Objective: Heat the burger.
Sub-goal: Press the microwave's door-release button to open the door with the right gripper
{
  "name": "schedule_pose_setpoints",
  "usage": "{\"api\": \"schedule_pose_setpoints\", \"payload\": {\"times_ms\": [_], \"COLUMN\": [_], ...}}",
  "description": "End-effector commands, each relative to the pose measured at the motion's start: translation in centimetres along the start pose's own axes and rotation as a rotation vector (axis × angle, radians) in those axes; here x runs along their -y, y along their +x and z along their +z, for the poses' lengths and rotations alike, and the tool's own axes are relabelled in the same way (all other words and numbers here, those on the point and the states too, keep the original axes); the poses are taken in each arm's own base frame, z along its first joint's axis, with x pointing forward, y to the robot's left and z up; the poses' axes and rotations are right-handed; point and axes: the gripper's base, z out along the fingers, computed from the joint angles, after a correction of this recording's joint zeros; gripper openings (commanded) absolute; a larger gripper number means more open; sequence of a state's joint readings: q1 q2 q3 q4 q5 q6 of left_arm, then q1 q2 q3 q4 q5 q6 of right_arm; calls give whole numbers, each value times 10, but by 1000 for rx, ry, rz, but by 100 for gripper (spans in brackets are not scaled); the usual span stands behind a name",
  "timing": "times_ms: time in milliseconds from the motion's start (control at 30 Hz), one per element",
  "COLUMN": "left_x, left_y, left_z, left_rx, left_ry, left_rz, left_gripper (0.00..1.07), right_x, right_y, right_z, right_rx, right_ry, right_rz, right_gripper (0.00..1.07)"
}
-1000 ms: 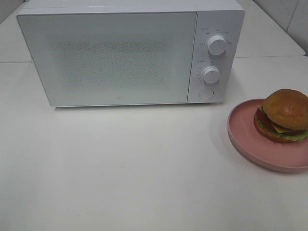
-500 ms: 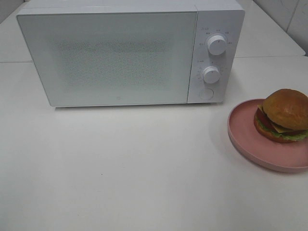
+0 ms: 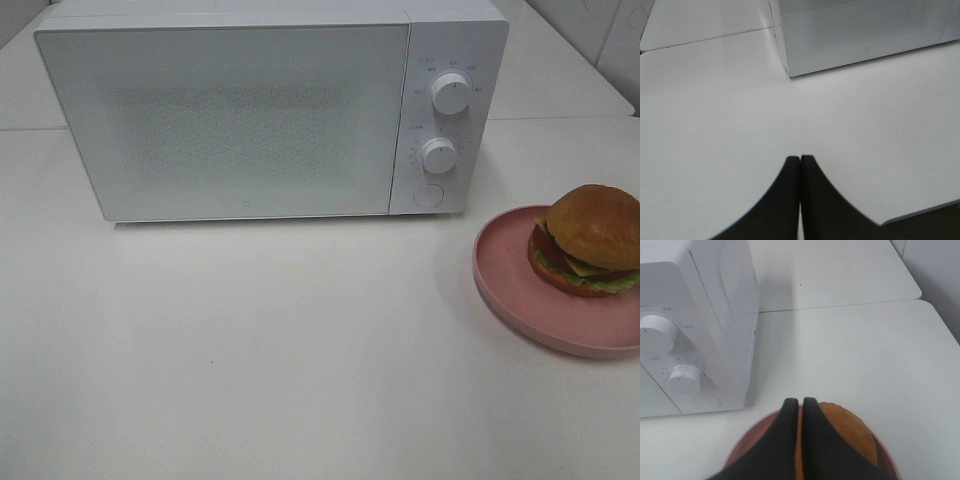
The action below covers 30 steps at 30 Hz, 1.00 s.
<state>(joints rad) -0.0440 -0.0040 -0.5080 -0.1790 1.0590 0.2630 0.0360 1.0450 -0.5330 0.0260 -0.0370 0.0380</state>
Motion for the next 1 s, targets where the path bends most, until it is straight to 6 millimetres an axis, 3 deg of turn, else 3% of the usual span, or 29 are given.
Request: {"api": "schedule_pose_setpoints", "payload": {"times_ms": [33,233,333,400,600,667,767,833,1000], "left_x": [1,1,1,1,1,1,1,1,1], "left_y": [1,1,1,1,1,1,1,1,1], "left_z": [-2,-2,-2,-2,-2,-2,-2,-2,-2], "left_rx": [28,28,28,28,28,28,28,28,28], "left_ry": [-1,-1,-1,-1,-1,-1,-1,-1,-1], "left_rz": [3,3,3,3,3,3,3,3,3], "left_gripper": [0,0,0,0,0,0,0,0,0], "right_x": [0,-11,-28,-51,-71,-94,-99,-120,-132], "right_y": [-3,-2,0,6,14,23,23,30,37], "right_z": [5,17,23,31,39,45,46,55,64], "right_rx": [30,47,55,47,45,45,43,8,-5], "right_ry": [-2,-45,-112,-193,-263,-339,-353,-403,-429], "right_rz": [28,34,0,-41,-89,-141,-149,-190,-206], "right_gripper": [0,0,0,0,0,0,0,0,0]}}
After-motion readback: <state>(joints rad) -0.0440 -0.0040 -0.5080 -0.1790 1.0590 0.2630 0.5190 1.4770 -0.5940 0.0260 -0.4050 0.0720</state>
